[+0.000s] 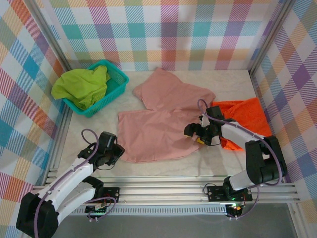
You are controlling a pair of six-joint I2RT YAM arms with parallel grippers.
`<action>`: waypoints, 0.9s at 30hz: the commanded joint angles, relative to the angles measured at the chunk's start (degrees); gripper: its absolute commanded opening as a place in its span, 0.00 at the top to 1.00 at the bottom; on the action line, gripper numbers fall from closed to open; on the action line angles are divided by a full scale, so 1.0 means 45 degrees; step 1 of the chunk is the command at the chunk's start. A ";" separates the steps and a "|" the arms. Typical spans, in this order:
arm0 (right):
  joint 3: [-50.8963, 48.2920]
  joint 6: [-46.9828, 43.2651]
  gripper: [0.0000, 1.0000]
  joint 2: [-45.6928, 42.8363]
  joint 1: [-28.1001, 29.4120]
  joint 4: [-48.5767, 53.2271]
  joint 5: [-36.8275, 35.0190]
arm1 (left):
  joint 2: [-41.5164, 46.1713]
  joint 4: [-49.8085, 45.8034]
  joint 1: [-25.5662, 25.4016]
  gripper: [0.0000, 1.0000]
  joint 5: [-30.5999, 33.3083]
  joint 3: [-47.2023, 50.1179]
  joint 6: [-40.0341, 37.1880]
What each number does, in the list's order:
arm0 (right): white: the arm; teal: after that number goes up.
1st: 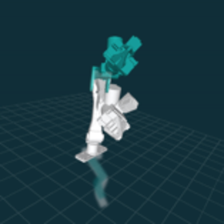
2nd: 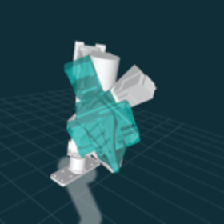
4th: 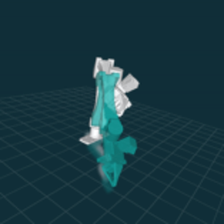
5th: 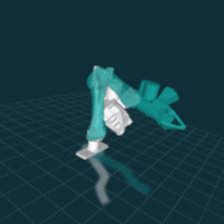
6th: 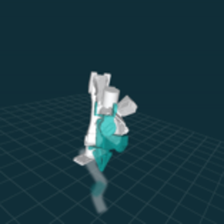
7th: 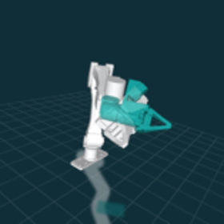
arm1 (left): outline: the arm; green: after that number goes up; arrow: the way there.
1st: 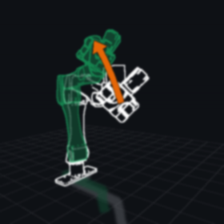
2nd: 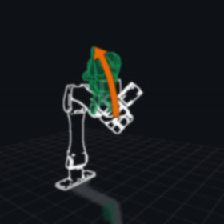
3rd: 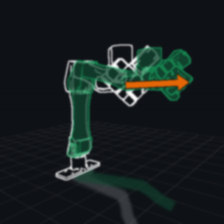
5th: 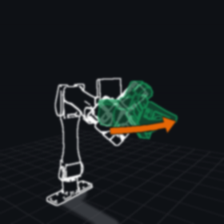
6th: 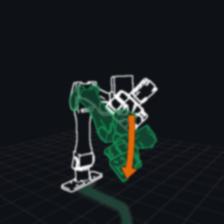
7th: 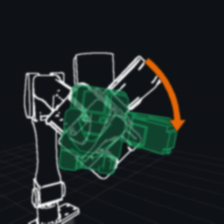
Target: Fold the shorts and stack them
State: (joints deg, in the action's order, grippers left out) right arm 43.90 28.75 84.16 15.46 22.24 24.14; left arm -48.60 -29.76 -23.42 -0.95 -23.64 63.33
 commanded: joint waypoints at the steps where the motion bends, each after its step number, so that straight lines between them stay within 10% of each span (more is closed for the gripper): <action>1: -0.0165 0.0023 0.10 -0.0225 -0.0014 0.0068 0.0264 | 0.0075 0.0056 0.0119 0.78 0.0159 0.0257 -0.0050; 5: -0.0166 0.0120 0.10 -0.0432 0.0001 0.0174 0.0271 | 0.0281 -0.0200 0.0128 1.00 0.0438 0.0168 -0.0191; 27: -0.2576 0.2776 0.26 -0.4132 -0.3632 0.0455 0.0086 | 0.0018 -0.1031 0.0224 1.00 0.1119 -0.1866 -0.1671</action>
State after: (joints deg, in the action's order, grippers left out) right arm 33.74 38.48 63.88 0.03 26.81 22.81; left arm -48.45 -34.35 -22.94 3.97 -32.42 56.93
